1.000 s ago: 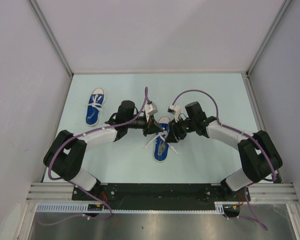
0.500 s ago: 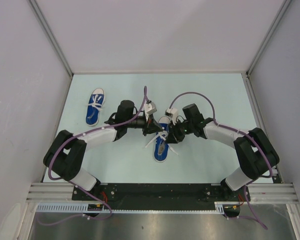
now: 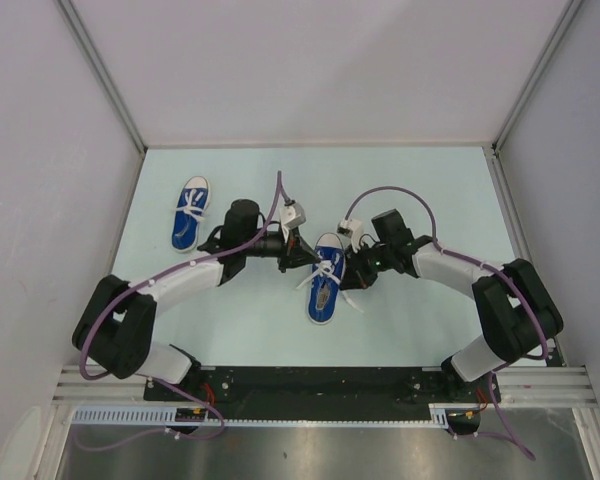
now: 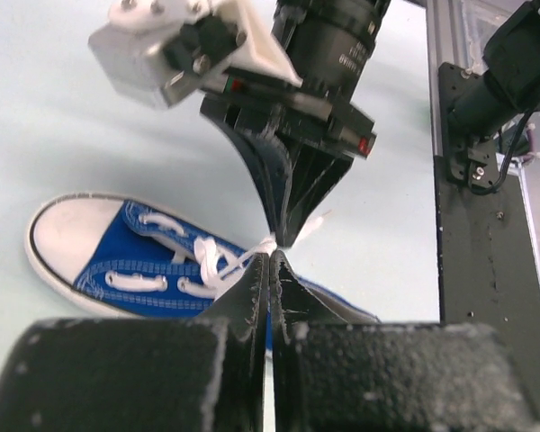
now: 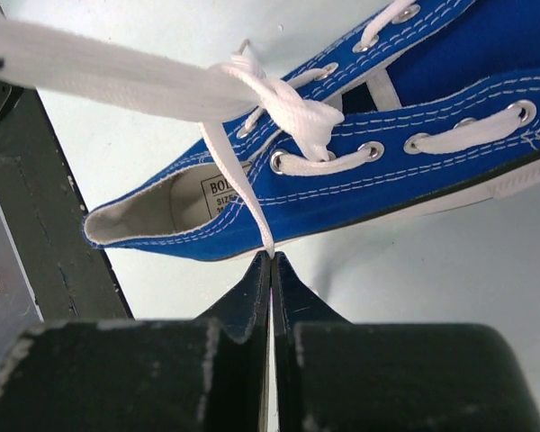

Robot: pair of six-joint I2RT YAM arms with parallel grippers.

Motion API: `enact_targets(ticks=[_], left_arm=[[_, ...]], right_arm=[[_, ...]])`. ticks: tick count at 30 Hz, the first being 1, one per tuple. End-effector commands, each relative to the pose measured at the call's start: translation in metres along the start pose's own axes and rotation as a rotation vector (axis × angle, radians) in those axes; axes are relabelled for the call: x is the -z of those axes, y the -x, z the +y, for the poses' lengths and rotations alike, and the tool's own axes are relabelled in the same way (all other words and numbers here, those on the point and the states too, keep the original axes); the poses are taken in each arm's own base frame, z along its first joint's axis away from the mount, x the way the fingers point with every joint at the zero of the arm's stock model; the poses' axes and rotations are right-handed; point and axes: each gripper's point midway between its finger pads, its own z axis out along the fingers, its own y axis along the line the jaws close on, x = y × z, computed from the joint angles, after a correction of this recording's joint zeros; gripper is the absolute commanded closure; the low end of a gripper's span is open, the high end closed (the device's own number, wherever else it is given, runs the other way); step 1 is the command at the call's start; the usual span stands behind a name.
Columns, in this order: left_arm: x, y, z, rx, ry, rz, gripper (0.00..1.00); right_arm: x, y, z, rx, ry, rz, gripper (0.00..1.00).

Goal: Tie the shoes

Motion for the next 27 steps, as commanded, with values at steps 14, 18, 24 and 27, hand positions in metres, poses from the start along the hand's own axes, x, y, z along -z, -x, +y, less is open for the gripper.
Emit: enact_targets(ticks=[14, 18, 24, 27], left_arm=[[0.018, -0.066, 0.032, 0.107, 0.149, 0.235, 1.0], [0.016, -0.079, 0.043, 0.169, 0.191, 0.282, 1.0], [0.014, -0.097, 0.046, 0.214, 0.198, 0.329, 1.0], [0.011, -0.104, 0.042, 0.232, 0.182, 0.379, 1.0]], right_arm=[[0.017, 0.003, -0.012, -0.071, -0.023, -0.028, 1.0], [0.019, 0.005, -0.016, -0.088, -0.028, -0.037, 1.0], [0.021, 0.005, -0.017, -0.099, -0.028, -0.04, 1.0], [0.021, 0.009, -0.018, -0.099, -0.028, -0.052, 1.0]])
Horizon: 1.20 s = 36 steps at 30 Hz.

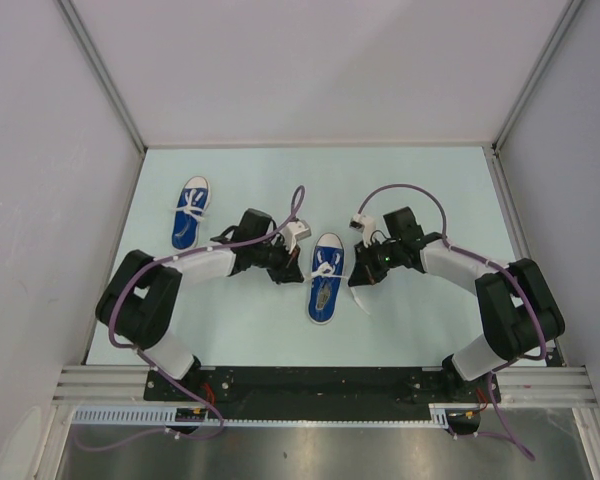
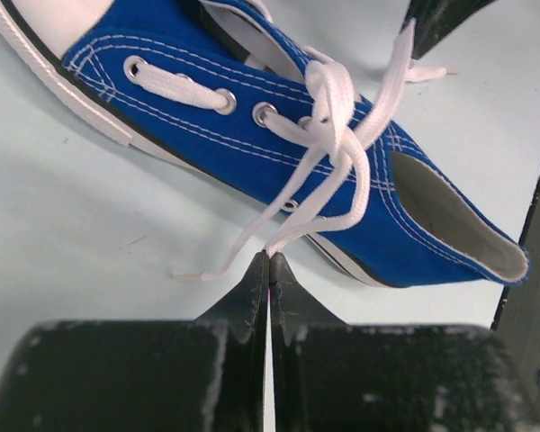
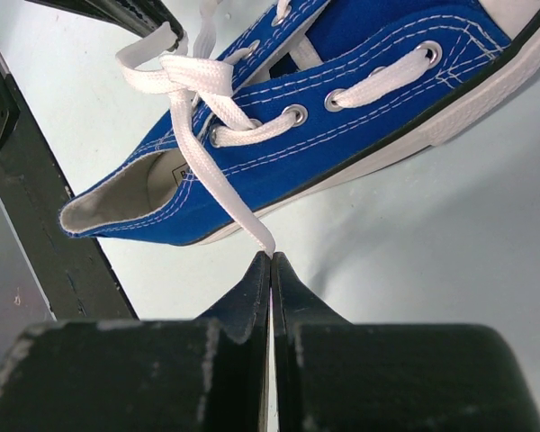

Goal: Tie the shoes

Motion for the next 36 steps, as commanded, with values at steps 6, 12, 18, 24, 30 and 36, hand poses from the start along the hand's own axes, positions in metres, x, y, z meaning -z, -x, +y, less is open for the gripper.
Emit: enact_targets(ticks=[6, 12, 18, 24, 30, 36], left_arm=[[-0.006, 0.014, -0.002, -0.009, -0.015, 0.014, 0.93], [0.006, 0.028, -0.013, -0.077, -0.048, -0.051, 0.76], [0.033, 0.045, -0.027, -0.135, -0.073, -0.142, 0.58], [0.055, 0.067, -0.045, -0.348, -0.115, -0.235, 0.56], [0.043, 0.087, -0.064, -0.531, -0.153, -0.266, 0.66], [0.02, 0.108, -0.061, -0.523, -0.129, -0.288, 0.76]], right_arm=[[0.006, 0.026, 0.01, 0.018, 0.043, -0.072, 1.0], [0.01, 0.037, 0.012, 0.032, 0.046, -0.095, 1.0], [0.009, 0.038, 0.014, 0.051, 0.047, -0.09, 1.0], [0.008, 0.037, 0.018, 0.055, 0.059, -0.084, 1.0], [0.01, 0.039, 0.025, 0.041, 0.081, -0.095, 1.0], [0.01, 0.042, 0.027, 0.023, 0.091, -0.104, 1.0]])
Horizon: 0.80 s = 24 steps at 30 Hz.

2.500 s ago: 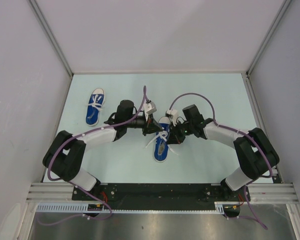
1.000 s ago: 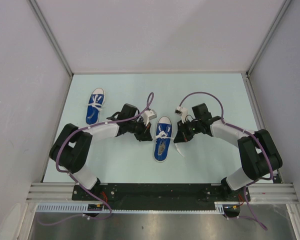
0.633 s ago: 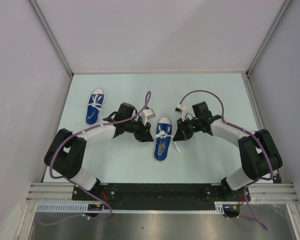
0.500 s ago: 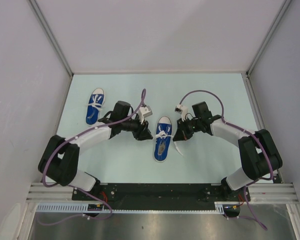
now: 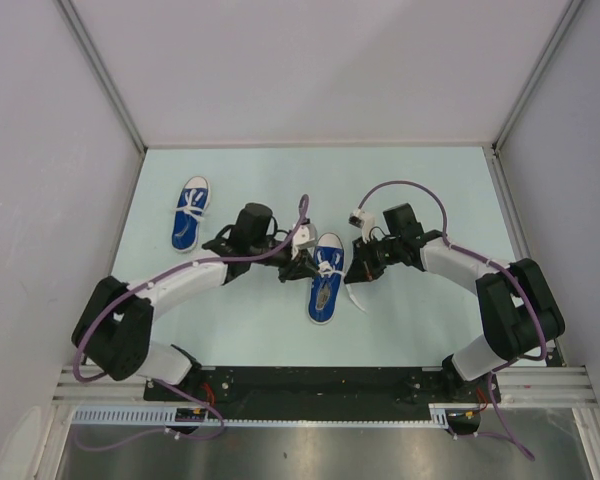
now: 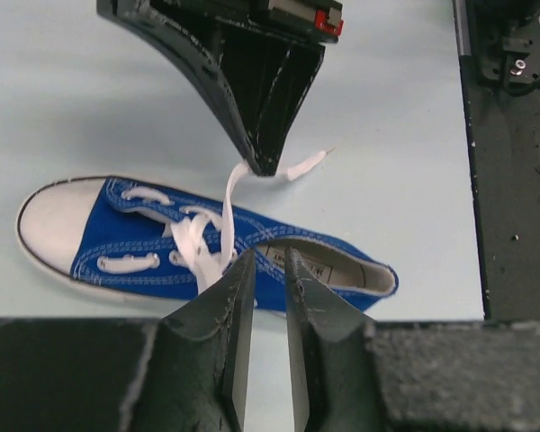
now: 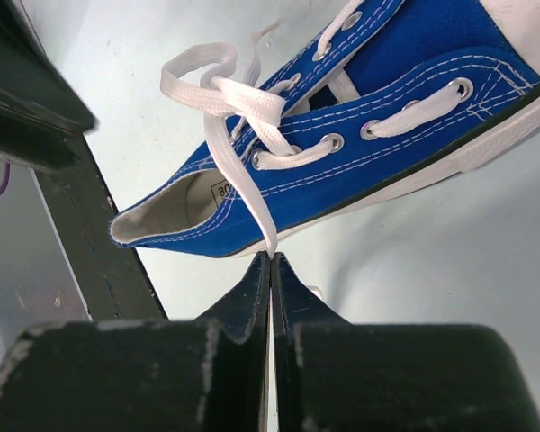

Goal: Tie the shoes

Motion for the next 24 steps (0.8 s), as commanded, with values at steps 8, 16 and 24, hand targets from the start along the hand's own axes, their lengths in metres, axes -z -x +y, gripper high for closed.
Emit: enact_targets(ticks=[8, 16, 24], left_arm=[[-0.027, 0.024, 0.043, -0.02, 0.072, -0.035, 0.78], [-0.036, 0.004, 0.042, 0.042, 0.033, 0.036, 0.75], [-0.038, -0.007, 0.047, 0.065, 0.045, 0.074, 0.78]], right_arm=[[0.005, 0.031, 0.016, 0.048, 0.034, -0.077, 1.0], [0.003, 0.034, 0.014, 0.055, 0.037, -0.086, 1.0], [0.002, 0.034, 0.016, 0.029, 0.048, -0.089, 1.0]])
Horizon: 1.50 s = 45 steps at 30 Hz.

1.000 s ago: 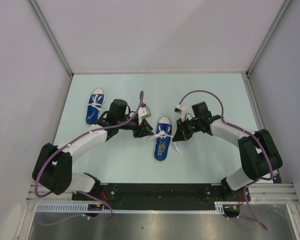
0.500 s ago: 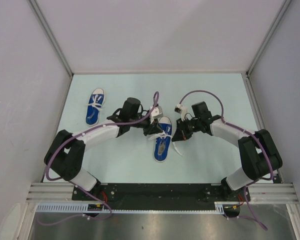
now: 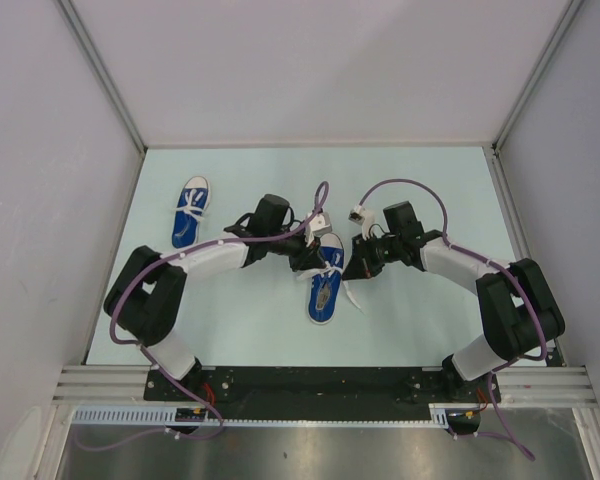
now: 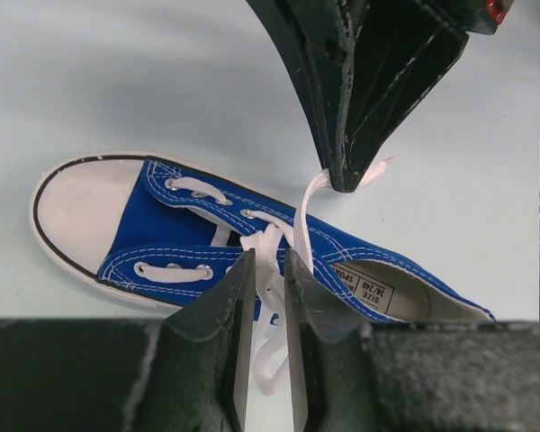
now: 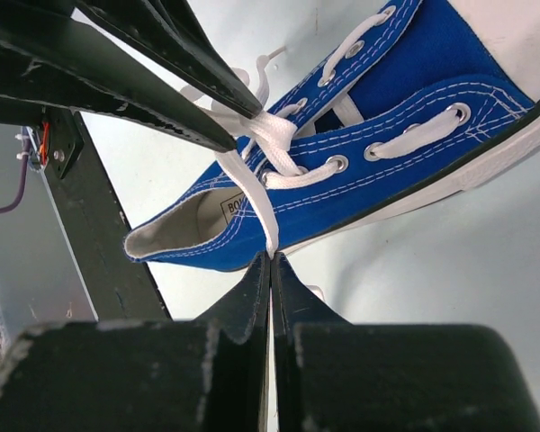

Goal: Tie the shoes

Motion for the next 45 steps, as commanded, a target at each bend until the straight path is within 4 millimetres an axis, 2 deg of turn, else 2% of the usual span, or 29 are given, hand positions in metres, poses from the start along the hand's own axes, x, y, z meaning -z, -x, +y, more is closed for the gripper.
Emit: enact_targets(ticks=[1, 7, 12, 19, 20, 25, 26, 29, 35, 41, 45], left_arm=[[0.0, 0.014, 0.007, -0.032, 0.011, -0.019, 0.8], [0.0, 0.016, 0.006, -0.015, 0.013, -0.028, 0.93], [0.002, 0.022, 0.002, -0.022, -0.002, -0.054, 0.98], [0.004, 0.018, 0.001, 0.012, 0.009, -0.053, 1.0], [0.005, 0.025, 0.004, -0.005, 0.021, -0.075, 1.0], [0.006, 0.031, 0.007, 0.013, 0.033, -0.1, 1.0], [0.006, 0.032, 0.007, 0.014, 0.029, -0.098, 0.99], [0.005, 0.027, 0.009, 0.02, 0.034, -0.072, 0.81], [0.011, 0.013, 0.009, 0.019, 0.043, -0.023, 0.69], [0.015, 0.005, 0.012, 0.042, 0.055, -0.005, 0.73], [0.013, 0.012, 0.013, 0.035, 0.049, -0.025, 0.76]], right_arm=[[0.002, 0.025, 0.013, 0.05, 0.035, -0.056, 1.0], [-0.002, 0.026, 0.016, 0.046, 0.045, -0.056, 1.0], [-0.005, 0.027, 0.015, 0.043, 0.044, -0.054, 1.0], [-0.007, 0.025, 0.012, 0.02, 0.045, -0.043, 1.0], [-0.008, 0.022, 0.013, 0.012, 0.046, -0.029, 1.0], [-0.009, 0.013, 0.013, 0.031, 0.046, 0.003, 1.0], [-0.009, 0.011, 0.013, 0.031, 0.043, 0.009, 1.0], [-0.008, 0.012, 0.014, 0.036, 0.042, 0.009, 1.0], [-0.008, 0.011, 0.015, 0.04, 0.045, 0.008, 1.0], [-0.009, 0.012, 0.015, 0.042, 0.048, 0.008, 1.0], [-0.01, 0.014, 0.016, 0.041, 0.051, 0.001, 1.0]])
